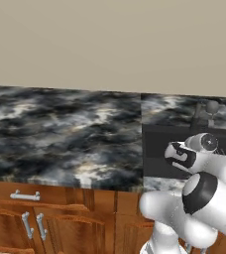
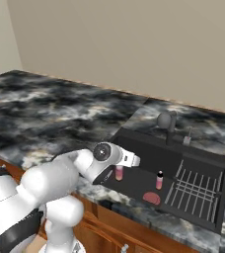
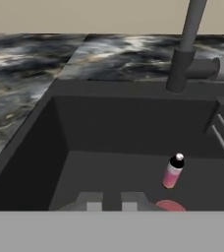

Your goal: Place the large bottle from the dining counter next to the other large bottle outside the sink, and place the small bottle from the dining counter next to the other small bottle inside the sink.

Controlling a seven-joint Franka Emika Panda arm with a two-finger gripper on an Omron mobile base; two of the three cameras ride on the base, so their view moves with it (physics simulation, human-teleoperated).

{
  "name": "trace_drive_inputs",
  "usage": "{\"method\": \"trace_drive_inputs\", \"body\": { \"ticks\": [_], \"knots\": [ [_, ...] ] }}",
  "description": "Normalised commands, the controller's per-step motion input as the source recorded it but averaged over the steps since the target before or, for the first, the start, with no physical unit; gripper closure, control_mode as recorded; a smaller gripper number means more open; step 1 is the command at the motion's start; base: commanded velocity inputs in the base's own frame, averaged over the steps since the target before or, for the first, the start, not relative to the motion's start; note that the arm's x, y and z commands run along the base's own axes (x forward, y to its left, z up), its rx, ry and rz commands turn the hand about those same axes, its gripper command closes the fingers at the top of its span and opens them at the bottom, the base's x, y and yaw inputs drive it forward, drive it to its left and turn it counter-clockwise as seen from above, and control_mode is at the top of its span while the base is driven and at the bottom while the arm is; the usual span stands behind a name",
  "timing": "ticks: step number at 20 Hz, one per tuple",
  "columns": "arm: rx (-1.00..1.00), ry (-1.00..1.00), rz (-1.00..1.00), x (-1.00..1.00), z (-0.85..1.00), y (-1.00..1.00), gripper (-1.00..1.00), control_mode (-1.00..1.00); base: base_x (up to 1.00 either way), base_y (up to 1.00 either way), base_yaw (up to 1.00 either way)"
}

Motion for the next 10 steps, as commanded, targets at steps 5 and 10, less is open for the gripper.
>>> {"method": "trace_drive_inputs", "body": {
  "ticks": [5,10],
  "knots": [
    [-0.03,-0.03,0.0,0.24,-0.2,-0.01,1.0,-1.0,0.0,0.0,0.0],
    [-0.11,-0.02,0.0,0.17,-0.16,-0.12,1.0,-1.0,0.0,0.0,0.0]
  ]
}}
